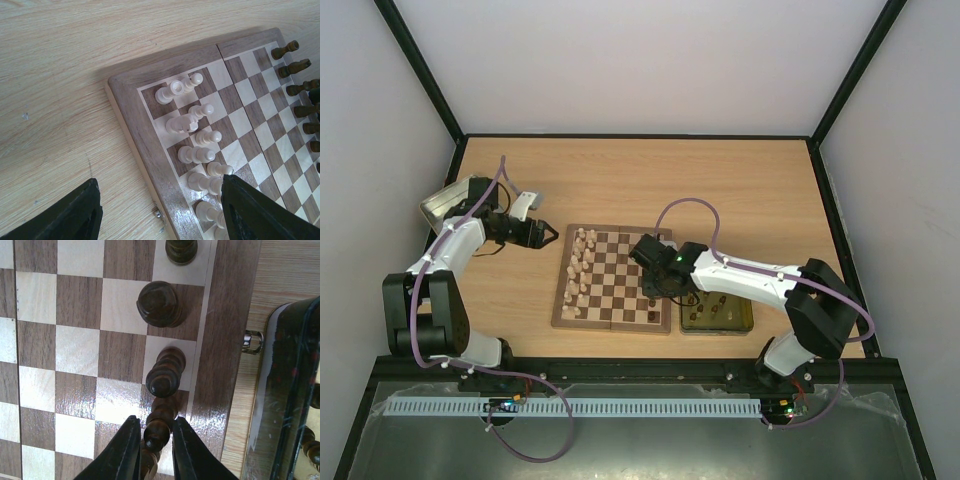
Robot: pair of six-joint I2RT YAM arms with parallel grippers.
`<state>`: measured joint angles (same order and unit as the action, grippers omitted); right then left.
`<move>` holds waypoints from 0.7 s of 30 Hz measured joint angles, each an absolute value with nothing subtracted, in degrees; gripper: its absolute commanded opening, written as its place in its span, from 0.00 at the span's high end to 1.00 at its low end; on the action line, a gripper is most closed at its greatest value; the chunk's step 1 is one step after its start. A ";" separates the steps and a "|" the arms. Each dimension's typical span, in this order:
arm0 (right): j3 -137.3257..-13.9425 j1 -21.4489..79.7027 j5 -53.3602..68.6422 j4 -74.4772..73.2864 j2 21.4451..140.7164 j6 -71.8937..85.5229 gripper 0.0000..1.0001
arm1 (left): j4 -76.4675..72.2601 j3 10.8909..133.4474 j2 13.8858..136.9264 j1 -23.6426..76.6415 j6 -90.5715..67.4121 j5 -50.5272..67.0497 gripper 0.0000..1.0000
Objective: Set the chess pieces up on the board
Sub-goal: Adjust the chess piece on the chessboard.
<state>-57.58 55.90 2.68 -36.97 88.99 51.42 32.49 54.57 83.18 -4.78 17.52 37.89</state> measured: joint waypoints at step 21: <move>-58.67 55.90 0.71 -38.22 87.44 51.64 0.62 | 32.49 54.57 83.24 -4.78 17.52 37.41 0.33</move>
<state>-58.67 55.90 0.71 -38.22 87.44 51.64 32.49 54.57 83.24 -4.78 17.52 37.41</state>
